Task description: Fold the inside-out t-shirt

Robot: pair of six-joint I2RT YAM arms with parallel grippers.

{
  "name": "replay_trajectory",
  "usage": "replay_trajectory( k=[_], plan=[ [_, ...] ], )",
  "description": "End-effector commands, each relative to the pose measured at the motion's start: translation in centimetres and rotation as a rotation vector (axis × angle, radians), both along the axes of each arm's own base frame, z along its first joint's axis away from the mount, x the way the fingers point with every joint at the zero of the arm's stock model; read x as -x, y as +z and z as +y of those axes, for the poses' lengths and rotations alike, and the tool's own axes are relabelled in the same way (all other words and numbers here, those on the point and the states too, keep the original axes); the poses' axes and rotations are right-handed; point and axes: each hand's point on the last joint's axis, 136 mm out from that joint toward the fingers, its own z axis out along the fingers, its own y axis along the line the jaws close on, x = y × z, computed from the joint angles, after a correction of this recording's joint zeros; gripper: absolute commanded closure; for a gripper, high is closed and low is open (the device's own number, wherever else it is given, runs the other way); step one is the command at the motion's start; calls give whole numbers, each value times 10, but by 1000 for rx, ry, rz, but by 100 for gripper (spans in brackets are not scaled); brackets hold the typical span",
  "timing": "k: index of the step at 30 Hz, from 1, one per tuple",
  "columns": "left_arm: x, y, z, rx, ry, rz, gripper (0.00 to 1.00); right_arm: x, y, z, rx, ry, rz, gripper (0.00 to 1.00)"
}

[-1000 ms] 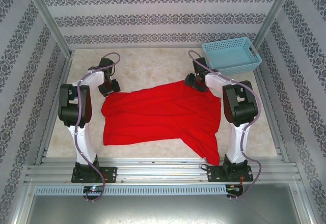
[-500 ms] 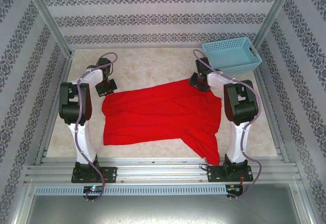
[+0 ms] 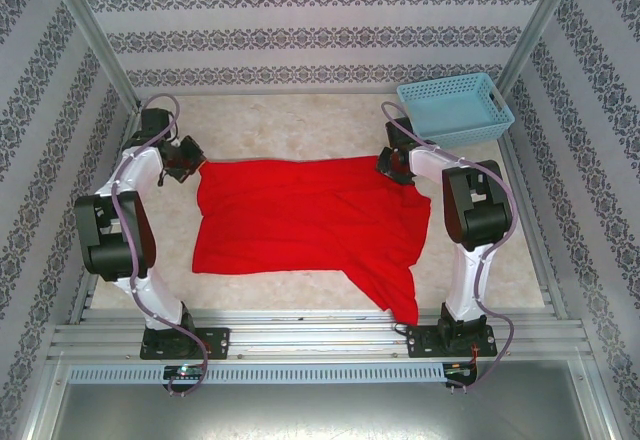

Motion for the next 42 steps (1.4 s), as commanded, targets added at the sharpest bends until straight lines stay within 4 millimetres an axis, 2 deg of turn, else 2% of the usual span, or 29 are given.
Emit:
replay_trajectory(
  k=[1,4,7,10,12,17,20,23,25,29,32,36,42],
  plan=[
    [1,-15,12,39,65,26,95,10,0,-18,56,-43,24,62],
    [10,-28,33,-11,118,72,84,11,0,-21,62,-49,24,62],
    [13,-36,55,-42,162,101,79,11,2,-22,68,-44,20,62],
    [8,-33,59,-59,138,96,70,11,4,-23,75,-41,15,62],
    [2,-27,54,-75,96,80,65,10,8,-22,74,-32,0,62],
    [-15,-13,19,-230,-100,79,49,2,30,-7,76,34,-78,61],
    [-24,-16,-1,-352,-199,113,41,-6,46,16,82,107,-128,59],
    [-31,-28,-10,-441,-260,171,36,-13,51,40,66,177,-140,55],
    [-35,-38,-14,-477,-294,212,35,-17,48,52,56,209,-132,52],
    [-38,-57,-18,-514,-348,271,34,-24,35,66,20,220,-90,48],
    [-39,-71,-20,-525,-378,304,34,-22,21,61,19,181,-44,48],
    [-41,-78,-17,-560,-392,339,37,-16,11,52,21,157,-17,48],
    [-48,-89,-8,-600,-387,386,57,-5,1,38,50,122,18,48]
  ],
)
